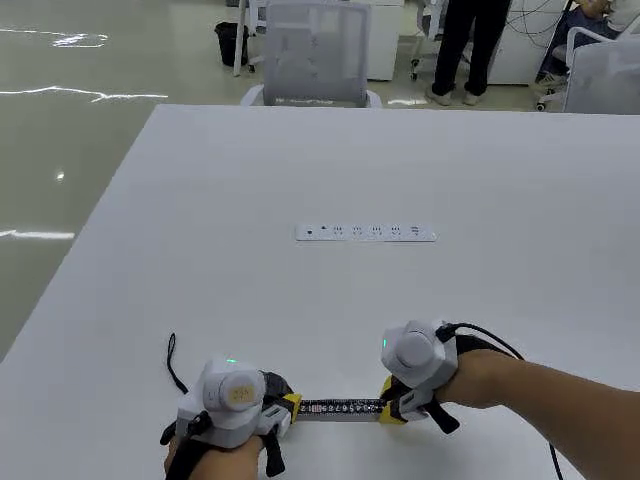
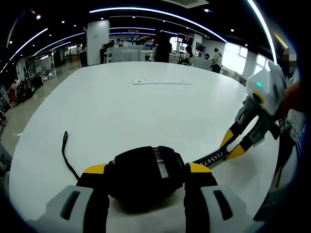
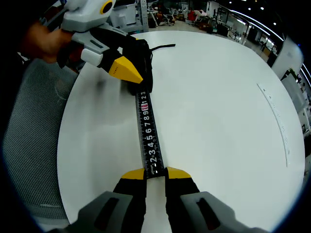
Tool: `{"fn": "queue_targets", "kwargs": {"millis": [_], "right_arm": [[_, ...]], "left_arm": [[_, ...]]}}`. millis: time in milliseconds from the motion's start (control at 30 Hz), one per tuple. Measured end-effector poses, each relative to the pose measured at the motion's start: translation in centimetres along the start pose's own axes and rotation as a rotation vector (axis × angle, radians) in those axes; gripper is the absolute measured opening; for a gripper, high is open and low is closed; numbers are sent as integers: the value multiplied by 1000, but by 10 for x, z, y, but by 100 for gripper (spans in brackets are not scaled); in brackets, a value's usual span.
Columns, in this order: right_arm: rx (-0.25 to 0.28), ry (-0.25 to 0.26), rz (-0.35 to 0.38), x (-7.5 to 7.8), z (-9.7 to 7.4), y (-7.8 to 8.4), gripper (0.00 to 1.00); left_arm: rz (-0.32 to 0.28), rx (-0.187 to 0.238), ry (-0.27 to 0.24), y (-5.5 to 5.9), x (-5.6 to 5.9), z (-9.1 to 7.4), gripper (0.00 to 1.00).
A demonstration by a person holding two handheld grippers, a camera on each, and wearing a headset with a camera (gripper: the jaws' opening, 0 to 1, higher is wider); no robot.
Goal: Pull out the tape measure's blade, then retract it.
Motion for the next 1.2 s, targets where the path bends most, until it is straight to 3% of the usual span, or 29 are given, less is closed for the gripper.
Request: {"fn": "queue_targets", "kwargs": {"millis": [1200], "right_arm": [[18, -4, -10, -2, 12, -20, 14]], "left_arm": [[-4, 1, 2, 0, 0, 0, 59]]}}
Point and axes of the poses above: the centre of the closed fingertips' face, and the gripper's own axes: z roughly forward along the fingers, x roughly to its right, y roughly out of its underside, the point moved 6 cm from there along -z, roughly backward along the fingers, and after that the axes turned 10 degrees about -y, right-handed, at the moved point
